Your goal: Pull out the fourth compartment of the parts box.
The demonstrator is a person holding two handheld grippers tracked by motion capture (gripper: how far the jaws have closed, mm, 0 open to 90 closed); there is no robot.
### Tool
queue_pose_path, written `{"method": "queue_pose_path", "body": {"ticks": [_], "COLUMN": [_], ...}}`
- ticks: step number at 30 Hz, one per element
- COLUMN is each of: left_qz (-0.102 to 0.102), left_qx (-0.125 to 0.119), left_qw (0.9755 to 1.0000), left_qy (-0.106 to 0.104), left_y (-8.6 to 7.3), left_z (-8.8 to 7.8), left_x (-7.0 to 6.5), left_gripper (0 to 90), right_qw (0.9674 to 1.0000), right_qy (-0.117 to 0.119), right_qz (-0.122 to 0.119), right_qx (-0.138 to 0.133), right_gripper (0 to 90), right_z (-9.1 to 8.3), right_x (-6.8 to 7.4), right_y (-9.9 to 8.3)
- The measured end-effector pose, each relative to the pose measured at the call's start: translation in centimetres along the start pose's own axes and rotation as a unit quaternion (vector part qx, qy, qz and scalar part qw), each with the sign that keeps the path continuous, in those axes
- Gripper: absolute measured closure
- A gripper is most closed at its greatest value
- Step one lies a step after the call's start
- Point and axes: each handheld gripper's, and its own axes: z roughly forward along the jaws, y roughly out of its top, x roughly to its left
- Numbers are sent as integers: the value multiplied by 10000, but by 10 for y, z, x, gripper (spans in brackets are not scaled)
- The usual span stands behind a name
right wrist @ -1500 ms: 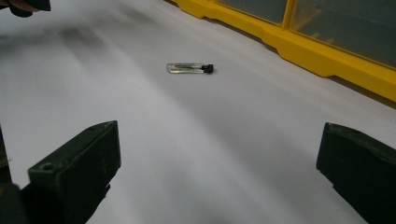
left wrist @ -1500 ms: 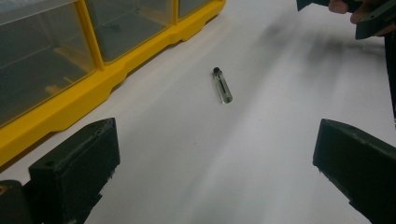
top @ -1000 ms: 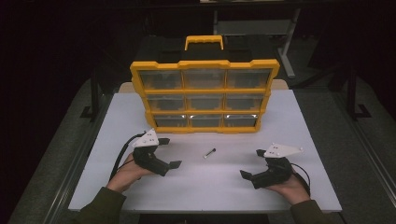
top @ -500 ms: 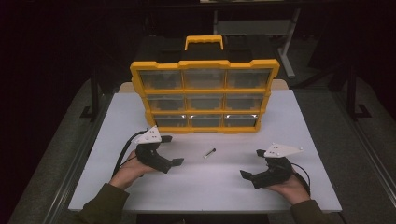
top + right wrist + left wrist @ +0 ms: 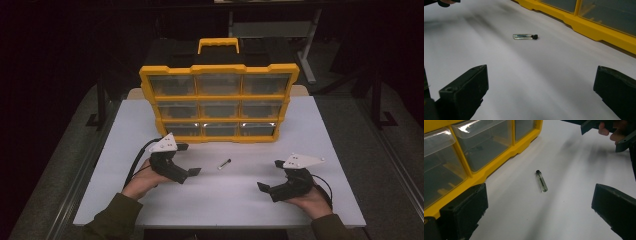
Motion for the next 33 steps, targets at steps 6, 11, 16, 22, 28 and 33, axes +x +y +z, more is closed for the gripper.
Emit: {"method": "queue_pose_path", "body": {"ticks": [6,11,16,22,28,33], "left_qz": [78,47,108,107,126,156], "left_qx": [8,-51,-51,-92,-132,-120], "left_qw": [10000,10000,9999,9999,9998,9998], "left_qy": [-33,-30,-52,-72,-80,-89], "left_y": [2,5,8,10,13,16], "left_z": [3,6,10,14,18,21], "left_x": [0,0,0,1,2,3], "left_gripper": [4,4,4,4,4,5], "right_qw": [10000,10000,10000,10000,10000,10000], "right_qy": [12,6,8,11,6,4], "right_qz": [-13,2,-31,-51,-49,-45], "right_qx": [-5,-17,-20,-38,-48,-38], "right_gripper": [0,0,0,0,0,0], "right_z": [0,0,0,0,1,1], "right_x": [1,1,1,1,1,1], "right_y": [0,0,0,0,0,0]}}
